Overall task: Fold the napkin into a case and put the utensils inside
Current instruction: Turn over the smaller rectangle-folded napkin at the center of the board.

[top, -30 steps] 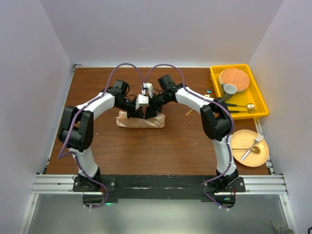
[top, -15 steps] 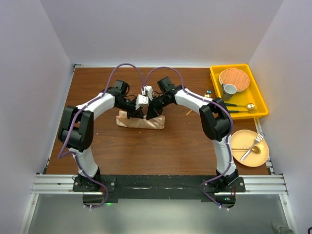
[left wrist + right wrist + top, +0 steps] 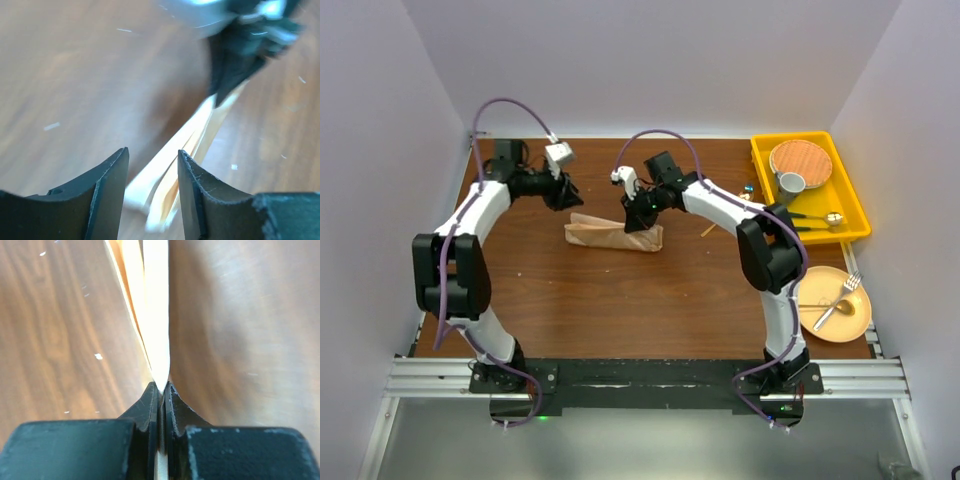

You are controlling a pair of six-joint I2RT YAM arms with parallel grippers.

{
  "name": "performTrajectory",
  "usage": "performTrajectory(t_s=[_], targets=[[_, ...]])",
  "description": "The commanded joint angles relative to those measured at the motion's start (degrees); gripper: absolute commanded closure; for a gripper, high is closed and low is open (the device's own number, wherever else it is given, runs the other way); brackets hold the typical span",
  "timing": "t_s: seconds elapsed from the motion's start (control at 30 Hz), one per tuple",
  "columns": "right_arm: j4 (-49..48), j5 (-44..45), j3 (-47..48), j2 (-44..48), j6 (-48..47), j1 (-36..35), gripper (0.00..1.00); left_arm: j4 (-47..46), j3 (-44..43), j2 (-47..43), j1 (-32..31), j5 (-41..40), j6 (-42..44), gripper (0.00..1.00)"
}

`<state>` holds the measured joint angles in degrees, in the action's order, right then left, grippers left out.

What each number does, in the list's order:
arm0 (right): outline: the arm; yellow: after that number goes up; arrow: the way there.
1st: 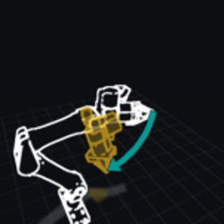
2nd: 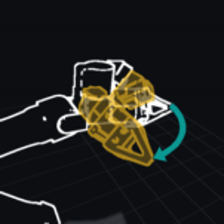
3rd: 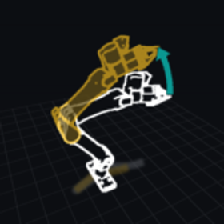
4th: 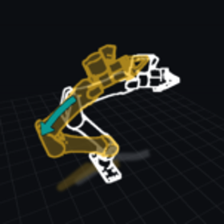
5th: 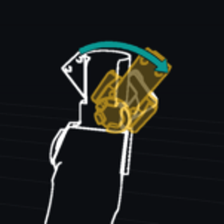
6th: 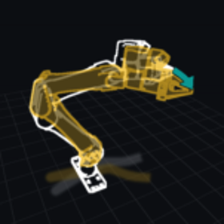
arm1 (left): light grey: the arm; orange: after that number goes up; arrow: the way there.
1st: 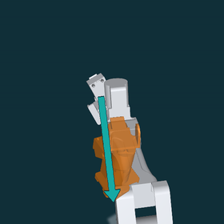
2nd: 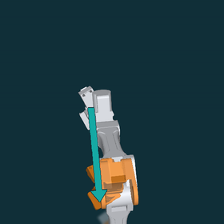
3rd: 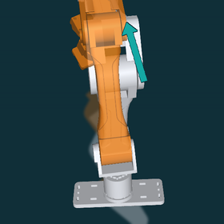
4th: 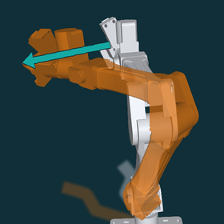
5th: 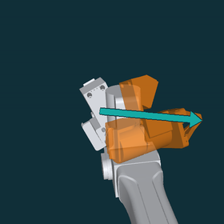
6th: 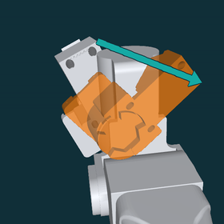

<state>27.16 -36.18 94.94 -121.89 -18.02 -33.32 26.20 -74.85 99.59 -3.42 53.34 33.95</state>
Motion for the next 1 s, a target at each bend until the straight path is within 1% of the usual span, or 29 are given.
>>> performTrajectory(t_s=[0.0, 0.03, 0.07, 0.13, 0.17, 0.23, 0.27, 0.37, 0.5, 0.6, 0.73, 0.8, 0.83, 0.9, 0.93, 0.97], targets=[[-6.76, 8.05, 0.42, 7.45, -4.74, -0.08, 1.00, -4.49, -0.75, -5.89, 3.42, 0.72, -8.56, 0.51], [-7.03, 9.02, 0.69, 7.71, -5.61, -0.08, 1.00, -4.49, -0.21, -7.03, 3.42, 0.19, -8.55, 0.51], [-7.29, 11.20, 0.43, 8.06, -7.62, 0.01, 1.00, -4.57, 0.40, -7.48, 5.07, -0.60, -8.55, 0.51], [-9.66, 14.02, -0.80, 9.64, -11.05, -0.34, 1.00, -4.84, 1.89, -8.62, 6.05, -1.39, -8.99, 0.51], [-12.89, 16.65, -3.68, 10.34, -12.38, -0.69, 1.00, -5.19, 2.42, -8.89, 6.41, -2.27, -9.86, 0.51], [-15.37, 18.51, -6.68, 12.11, -15.36, -1.48, 1.00, -6.41, 4.00, -9.50, 7.11, -3.41, -11.10, 0.51], [-16.51, 19.30, -8.69, 12.20, -18.25, -2.27, 1.00, -6.68, 4.44, -9.68, 7.29, -4.12, -12.58, 0.51], [-16.35, 24.74, -9.85, 10.53, -22.21, -4.20, 1.00, -7.39, 5.41, -9.59, 8.08, -4.30, -15.31, 0.51], [-18.63, 29.75, -12.58, 10.44, -24.78, -7.45, 1.00, -6.34, 5.77, -9.41, 9.13, -4.21, -16.29, 0.51], [-21.17, 32.57, -17.14, 12.19, -26.27, -10.18, 1.00, -6.24, 6.73, -10.38, 9.40, -4.48, -16.29, 0.51], [-26.53, 34.95, -26.44, 16.84, -30.31, -14.04, 1.00, -6.51, 8.23, -11.09, 9.40, -4.83, -16.73, 0.52], [-26.89, 36.09, -29.01, 17.64, -31.89, -15.80, 1.00, -6.33, 8.75, -11.00, 9.40, -4.56, -16.55, 0.53], [-29.33, 36.10, -31.11, 18.17, -32.07, -16.24, 1.00, -5.98, 8.84, -10.74, 9.40, -4.48, -15.68, 0.54], [-30.49, 36.10, -32.88, 18.61, -33.13, -17.56, 1.00, -5.11, 8.84, -10.21, 9.40, -4.65, -15.06, 0.55], [-31.54, 36.10, -34.10, 18.61, -33.39, -17.92, 1.00, -4.41, 8.67, -9.86, 9.40, -4.48, -13.32, 0.56], [-31.64, 36.97, -34.46, 18.35, -33.66, -18.27, 0.95, -2.40, 7.88, -9.07, 9.05, -4.39, -12.08, 0.56]])
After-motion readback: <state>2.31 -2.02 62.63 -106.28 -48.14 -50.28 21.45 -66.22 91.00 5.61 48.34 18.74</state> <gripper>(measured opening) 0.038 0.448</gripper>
